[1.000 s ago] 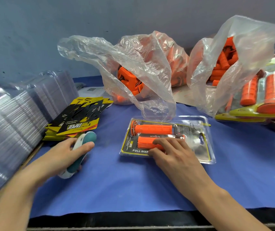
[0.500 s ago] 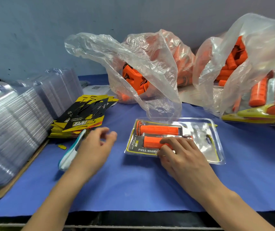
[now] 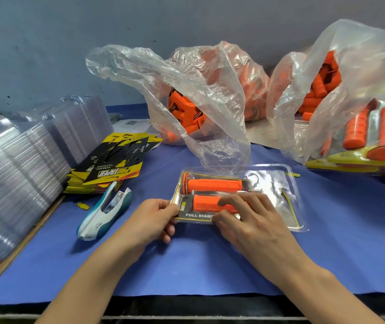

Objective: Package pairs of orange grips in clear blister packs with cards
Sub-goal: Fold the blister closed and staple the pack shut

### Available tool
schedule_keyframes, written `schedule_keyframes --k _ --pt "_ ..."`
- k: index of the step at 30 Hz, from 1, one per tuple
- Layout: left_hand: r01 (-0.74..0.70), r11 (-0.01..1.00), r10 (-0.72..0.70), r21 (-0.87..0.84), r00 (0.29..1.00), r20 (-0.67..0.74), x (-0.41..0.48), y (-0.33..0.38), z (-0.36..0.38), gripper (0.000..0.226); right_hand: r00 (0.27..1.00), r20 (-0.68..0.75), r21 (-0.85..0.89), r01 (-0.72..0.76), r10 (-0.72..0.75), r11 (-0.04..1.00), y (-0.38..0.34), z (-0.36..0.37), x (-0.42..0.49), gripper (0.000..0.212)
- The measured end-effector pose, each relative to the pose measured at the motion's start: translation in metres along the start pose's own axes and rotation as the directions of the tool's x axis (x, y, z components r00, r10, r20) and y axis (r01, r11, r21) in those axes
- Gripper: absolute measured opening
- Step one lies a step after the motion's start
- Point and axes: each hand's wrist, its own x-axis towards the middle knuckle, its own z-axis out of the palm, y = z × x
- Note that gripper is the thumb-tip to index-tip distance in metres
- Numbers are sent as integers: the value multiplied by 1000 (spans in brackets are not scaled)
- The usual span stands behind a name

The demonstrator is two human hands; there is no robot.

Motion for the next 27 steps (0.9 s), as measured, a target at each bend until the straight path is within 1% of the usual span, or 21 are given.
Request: schedule_keyframes --k 3,6,8,9,10,12,13,14,16,18,19,21,23,24,25,27 --pt "-23 1000 22 -5 1000 -22 4 1 -14 19 1000 2 -16 -8 8 1000 2 0 -5 13" --pt "-41 999 35 -35 990 -137 10 1 -33 17 999 -15 -31 -32 32 999 4 -4 -11 13" --pt "-23 990 -6 -141 979 -203 12 1 -40 18 999 3 -59 -44 44 997 7 -9 -15 13" --pt "-6 974 -44 -228 975 -216 12 2 -41 19 999 8 -70 -47 48 996 9 -11 -16 13" --pt "15 940 -92 -341 973 -211 11 2 -40 19 999 7 -73 -49 50 996 10 -12 -17 14" --pt "64 830 -170 -553 975 -141 4 3 -30 18 999 -7 -64 -45 45 997 11 -14 -18 17" --pt "88 787 -178 -610 980 -87 0 3 -21 18 999 -17 -60 -36 35 998 10 -14 -18 18" --pt "111 774 -165 -623 986 -29 -4 2 -11 18 999 -26 -60 -23 22 998 9 -14 -17 19" --pt "125 803 -118 -583 992 50 -11 1 8 19 999 -44 -55 21 -23 998 6 -13 -17 17" --pt "112 828 -98 -550 994 54 -12 1 18 22 994 -57 -20 94 -95 995 4 -13 -17 12" --pt "120 840 -103 -530 993 61 -10 3 17 23 990 -55 11 128 -128 992 5 -13 -17 13" --pt "155 888 -118 -434 987 109 -6 6 6 25 986 -20 73 167 -166 983 9 -14 -19 21" --pt "195 932 -139 -305 971 197 -1 9 -12 22 985 28 109 166 -170 980 15 -15 -22 27" --pt "213 942 -153 -260 960 233 1 10 -20 20 985 45 120 158 -164 980 18 -16 -24 26" --pt "225 945 -165 -236 954 250 3 11 -26 18 985 58 129 151 -159 980 20 -17 -25 22" --pt "210 946 -156 -247 963 221 4 13 -26 17 984 70 167 148 -161 975 21 -18 -25 16"
